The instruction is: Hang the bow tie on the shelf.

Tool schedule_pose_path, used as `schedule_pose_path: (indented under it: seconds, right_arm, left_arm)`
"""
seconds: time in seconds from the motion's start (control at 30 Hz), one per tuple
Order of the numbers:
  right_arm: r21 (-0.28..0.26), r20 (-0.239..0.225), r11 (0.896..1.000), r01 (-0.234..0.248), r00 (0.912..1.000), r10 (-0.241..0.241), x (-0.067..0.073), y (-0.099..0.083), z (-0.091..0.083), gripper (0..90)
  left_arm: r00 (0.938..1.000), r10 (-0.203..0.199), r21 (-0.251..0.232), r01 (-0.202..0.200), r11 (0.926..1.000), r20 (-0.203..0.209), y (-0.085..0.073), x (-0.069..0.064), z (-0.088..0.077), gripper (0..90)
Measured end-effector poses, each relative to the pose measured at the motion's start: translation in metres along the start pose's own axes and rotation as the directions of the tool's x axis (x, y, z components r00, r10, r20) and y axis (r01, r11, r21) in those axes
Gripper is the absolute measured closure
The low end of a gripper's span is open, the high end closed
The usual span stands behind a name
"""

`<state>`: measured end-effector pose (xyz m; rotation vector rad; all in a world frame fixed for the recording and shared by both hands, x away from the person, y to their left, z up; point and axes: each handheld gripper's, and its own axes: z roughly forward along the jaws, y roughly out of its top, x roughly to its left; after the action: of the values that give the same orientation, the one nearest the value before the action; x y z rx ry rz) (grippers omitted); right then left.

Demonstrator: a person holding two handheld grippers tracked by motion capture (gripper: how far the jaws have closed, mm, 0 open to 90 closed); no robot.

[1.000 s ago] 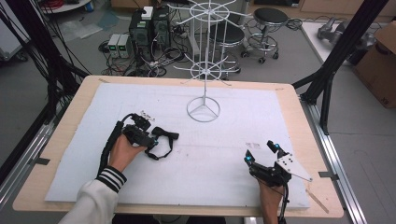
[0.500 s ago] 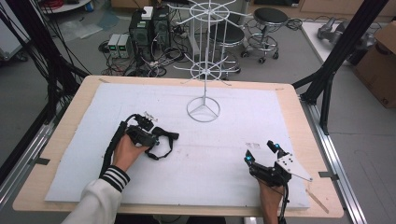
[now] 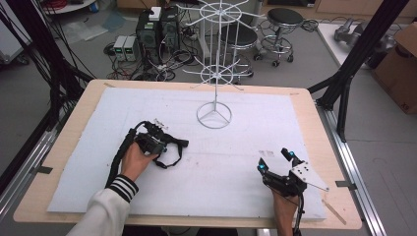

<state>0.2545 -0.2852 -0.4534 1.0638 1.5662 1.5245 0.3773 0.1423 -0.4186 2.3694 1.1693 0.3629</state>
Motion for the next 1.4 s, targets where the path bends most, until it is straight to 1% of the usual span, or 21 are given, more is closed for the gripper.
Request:
schedule_pose_path:
  seconds: [0.07, 0.17, 0.27, 0.3, 0.37, 0.47, 0.6, 0.67, 0.7, 0.8, 0.83, 0.87, 0.93, 0.97, 1.07, 1.1, 1.17, 1.2, 1.27, 1.33, 1.4]
  right_arm:
    - [-0.001, -0.001, 1.0, -0.001, 1.0, 0.001, 0.0, 0.0, 0.0, 9.2]
    - [-0.002, -0.001, 1.0, 0.0, 1.0, 0.0, 0.0, 0.0, 0.0, 9.2]
    - [-0.001, 0.0, 1.0, -0.002, 1.0, 0.002, 0.0, 0.0, 0.0, 9.3]
    - [-0.001, 0.0, 1.0, -0.002, 1.0, 0.002, 0.0, 0.0, 0.0, 9.3]
    - [0.0, 0.001, 1.0, 0.0, 1.0, 0.0, 0.0, 0.0, 0.0, 9.2]
    - [-0.001, -0.002, 1.0, -0.001, 1.0, 0.001, 0.0, 0.0, 0.0, 9.2]
    - [-0.002, -0.002, 1.0, 0.004, 1.0, -0.004, 0.0, 0.0, 0.0, 9.2]
    - [-0.003, -0.003, 1.0, 0.004, 1.0, -0.004, 0.0, 0.0, 0.0, 9.2]
    - [-0.003, -0.003, 1.0, 0.003, 1.0, -0.003, 0.0, 0.0, 0.0, 9.2]
    - [-0.003, -0.002, 1.0, 0.004, 1.0, -0.004, 0.0, 0.0, 0.0, 9.2]
    - [-0.003, -0.003, 1.0, 0.004, 1.0, -0.004, 0.0, 0.0, 0.0, 9.2]
    - [-0.003, -0.002, 1.0, 0.006, 1.0, -0.006, 0.0, 0.0, 0.0, 9.2]
    - [-0.003, -0.001, 1.0, 0.008, 1.0, -0.008, 0.0, 0.0, 0.0, 9.2]
    - [-0.003, -0.001, 1.0, 0.008, 1.0, -0.008, 0.0, 0.0, 0.0, 9.2]
    - [-0.004, -0.001, 1.0, 0.009, 1.0, -0.009, 0.0, 0.0, 0.0, 9.3]
    - [-0.004, 0.0, 1.0, 0.009, 1.0, -0.009, 0.0, 0.0, 0.0, 9.2]
    - [-0.004, 0.0, 1.0, 0.01, 0.9999, -0.01, 0.0, 0.0, 0.0, 9.2]
    - [-0.004, 0.0, 1.0, 0.01, 0.9999, -0.01, 0.0, 0.0, 0.0, 9.2]
    - [-0.004, 0.001, 1.0, 0.008, 1.0, -0.008, 0.001, 0.0, 0.0, 9.2]
    - [-0.003, 0.0, 1.0, 0.008, 1.0, -0.008, 0.0, 0.0, 0.0, 9.2]
    - [-0.003, 0.001, 1.0, 0.009, 1.0, -0.009, 0.0, 0.0, 0.0, 9.2]
  left_arm:
    - [1.0, 0.003, -0.01, -0.003, 0.9999, 0.004, 0.0, 0.0, -0.001, 87.2]
    - [0.9999, -0.005, -0.057, 0.005, 0.9983, 0.013, 0.001, 0.001, -0.007, 87.3]
    - [0.9999, -0.014, -0.116, 0.014, 0.9931, 0.008, 0.0, 0.002, -0.014, 87.3]
    - [1.0, -0.009, -0.125, 0.009, 0.9921, 0.001, 0.0, 0.003, -0.015, 87.3]
    - [0.9998, -0.015, -0.146, 0.016, 0.9891, 0.01, 0.0, 0.004, -0.019, 87.3]
    - [0.9997, -0.019, -0.163, 0.02, 0.9864, 0.013, -0.001, 0.005, -0.022, 87.3]
    - [0.9997, -0.014, -0.206, 0.019, 0.9784, 0.022, -0.002, 0.005, -0.026, 87.3]
    - [0.9994, -0.008, -0.223, 0.015, 0.9748, 0.033, -0.002, 0.005, -0.028, 87.3]
    - [0.9992, -0.003, -0.224, 0.012, 0.9745, 0.039, -0.002, 0.005, -0.029, 87.3]
    - [0.9983, -0.01, -0.241, 0.024, 0.9702, 0.058, -0.002, 0.006, -0.031, 87.4]
    - [0.998, -0.014, -0.254, 0.029, 0.9667, 0.061, -0.002, 0.006, -0.032, 87.3]
    - [0.9971, -0.026, -0.272, 0.044, 0.9611, 0.071, -0.002, 0.006, -0.034, 87.3]
    - [0.9961, -0.019, -0.285, 0.043, 0.9576, 0.086, -0.003, 0.007, -0.036, 87.5]
    - [0.9956, -0.017, -0.296, 0.044, 0.954, 0.092, -0.003, 0.007, -0.038, 87.5]
    - [0.9947, 0.016, -0.328, 0.019, 0.9446, 0.102, -0.004, 0.007, -0.041, 87.6]
    - [0.9943, 0.025, -0.34, 0.012, 0.9404, 0.103, -0.004, 0.007, -0.042, 87.6]
    - [0.9904, 0.053, -0.366, -0.003, 0.9305, 0.128, -0.004, 0.005, -0.044, 87.6]
    - [0.9899, 0.069, -0.377, -0.018, 0.9262, 0.124, -0.004, 0.004, -0.046, 87.6]
    - [0.9887, 0.092, -0.404, -0.037, 0.914, 0.118, -0.004, 0.002, -0.048, 87.6]
    - [0.9872, 0.099, -0.444, -0.033, 0.8955, 0.125, -0.004, 0.0, -0.051, 87.6]
    - [0.9852, 0.105, -0.472, -0.029, 0.8809, 0.135, -0.004, 0.001, -0.054, 87.7]
